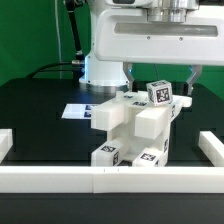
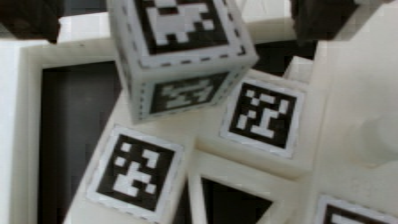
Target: Assemble chair
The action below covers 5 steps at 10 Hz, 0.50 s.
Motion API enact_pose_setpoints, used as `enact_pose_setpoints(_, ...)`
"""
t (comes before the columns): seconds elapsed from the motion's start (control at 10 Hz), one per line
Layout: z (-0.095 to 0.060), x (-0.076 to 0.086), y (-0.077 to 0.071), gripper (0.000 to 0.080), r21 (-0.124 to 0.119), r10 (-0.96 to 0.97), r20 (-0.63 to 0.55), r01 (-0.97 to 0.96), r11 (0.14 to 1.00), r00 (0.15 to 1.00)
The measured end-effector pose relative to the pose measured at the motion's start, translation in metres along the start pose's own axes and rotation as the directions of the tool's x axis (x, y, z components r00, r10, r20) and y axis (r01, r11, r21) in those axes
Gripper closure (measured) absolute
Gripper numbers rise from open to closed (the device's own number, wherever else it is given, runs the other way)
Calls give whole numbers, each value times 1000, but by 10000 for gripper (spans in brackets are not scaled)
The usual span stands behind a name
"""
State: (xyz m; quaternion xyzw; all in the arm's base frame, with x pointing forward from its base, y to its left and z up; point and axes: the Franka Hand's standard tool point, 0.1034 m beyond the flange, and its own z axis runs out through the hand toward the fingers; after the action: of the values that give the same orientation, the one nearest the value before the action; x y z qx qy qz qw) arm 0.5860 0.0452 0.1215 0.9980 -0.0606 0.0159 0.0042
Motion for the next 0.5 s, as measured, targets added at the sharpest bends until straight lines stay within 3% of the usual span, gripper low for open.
enact_pose_setpoints(0.2, 0, 0, 0, 408, 0, 1, 0, -1, 1000, 1000)
enact_pose_setpoints(0.3, 0, 1, 0, 408, 0, 1, -2, -1, 1000, 1000)
enact_pose_setpoints(0.4, 0, 1, 0, 514, 0, 1, -2, -1, 1000, 1000)
enact_pose_setpoints(0.5, 0, 1, 0, 514, 0, 13, -2, -13, 1000, 1000)
